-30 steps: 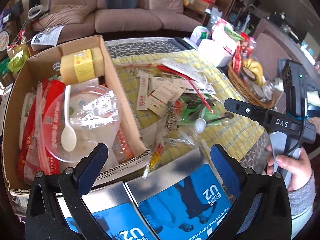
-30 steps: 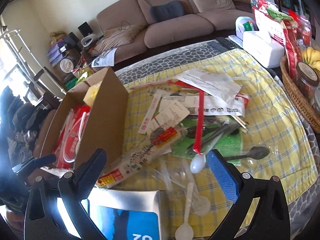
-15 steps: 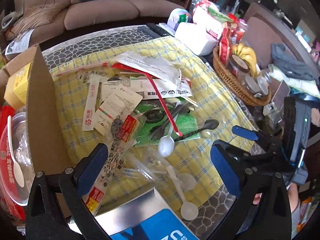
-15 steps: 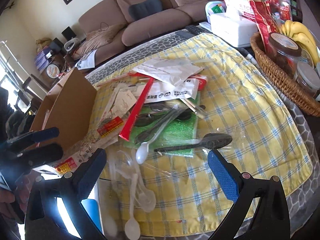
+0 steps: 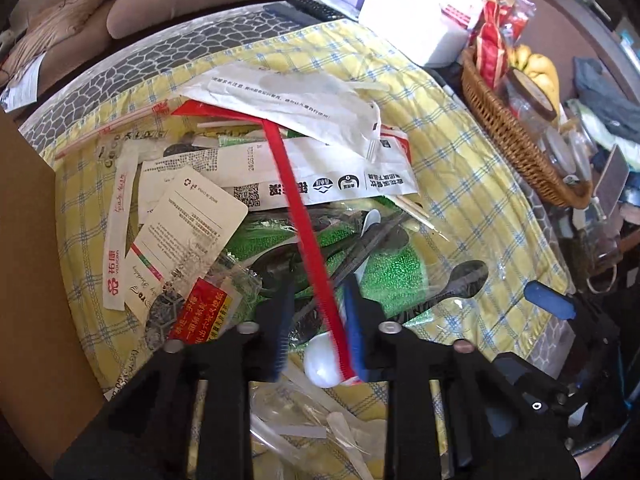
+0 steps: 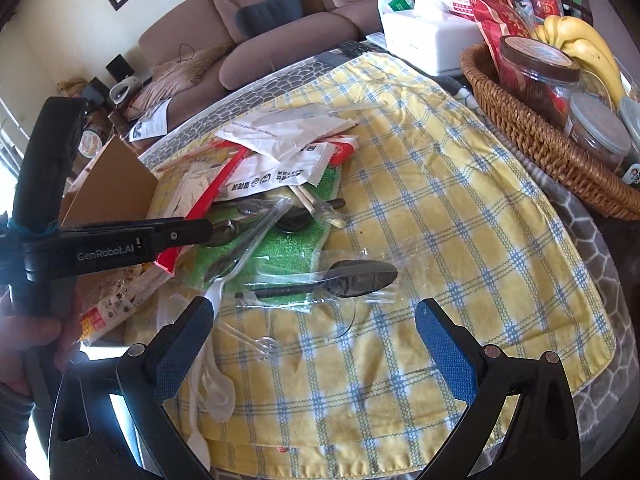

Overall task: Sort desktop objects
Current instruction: 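Return to the table and grasp the red plastic strip with the left gripper, then lift the red strip with the left gripper while the right grasps a white plastic fork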

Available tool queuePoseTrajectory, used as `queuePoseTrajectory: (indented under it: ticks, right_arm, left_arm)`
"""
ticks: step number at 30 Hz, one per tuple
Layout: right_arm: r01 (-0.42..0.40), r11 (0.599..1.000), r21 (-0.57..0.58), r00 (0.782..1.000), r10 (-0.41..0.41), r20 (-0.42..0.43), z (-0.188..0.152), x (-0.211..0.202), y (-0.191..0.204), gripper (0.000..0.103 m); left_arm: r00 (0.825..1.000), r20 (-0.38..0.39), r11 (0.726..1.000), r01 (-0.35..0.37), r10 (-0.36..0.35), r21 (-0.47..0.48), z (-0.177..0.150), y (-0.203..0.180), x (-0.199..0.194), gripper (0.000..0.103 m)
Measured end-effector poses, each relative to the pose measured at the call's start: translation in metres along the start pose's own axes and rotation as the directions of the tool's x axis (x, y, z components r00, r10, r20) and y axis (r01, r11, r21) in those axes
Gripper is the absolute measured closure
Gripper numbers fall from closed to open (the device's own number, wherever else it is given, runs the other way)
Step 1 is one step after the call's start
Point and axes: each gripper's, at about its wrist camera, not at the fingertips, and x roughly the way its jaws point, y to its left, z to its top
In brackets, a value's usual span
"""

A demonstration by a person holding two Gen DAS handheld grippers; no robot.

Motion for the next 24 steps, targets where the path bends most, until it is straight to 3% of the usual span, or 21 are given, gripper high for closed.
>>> queuePoseTrajectory:
  ticks: [6,9,14,19,22,24]
  right_arm:
    - [-0.048,0.999,0.017,0.999,0.048,0.005,0.008,0.001,0.005,0.000]
    - [-0.111,0.993,0.041,0.994,0.111,0.012,0.015,0.001,0.012,0.000]
    - [-0.301,0.945,0.127,0.953,0.303,0.002,0.028,0.014,0.033,0.000]
    - [-0.351,0.919,0.179,0.929,0.366,-0.057,0.028,0.044,0.053,0.001]
    - [-0.378,0.896,0.234,0.916,0.398,-0.046,0.022,0.053,0.050,0.018]
    - [-0.387,0.883,0.266,0.913,0.408,-0.027,0.020,0.054,0.044,0.047]
  left_arm:
    - [0.996,0.046,0.996,0.080,-0.078,-0.036,-0.019,0.011,-0.020,0.094]
    - [0.991,0.073,0.992,0.118,-0.115,-0.037,-0.035,0.016,-0.039,0.095]
    - [0.983,0.085,0.986,0.165,-0.162,-0.025,-0.069,0.015,-0.062,0.096]
    - [0.976,0.076,0.978,0.206,-0.204,-0.017,-0.097,0.010,-0.071,0.098]
    - [0.972,0.071,0.974,0.225,-0.224,-0.012,-0.110,0.007,-0.074,0.098]
    - [0.971,0.066,0.973,0.232,-0.232,-0.006,-0.116,0.006,-0.075,0.098]
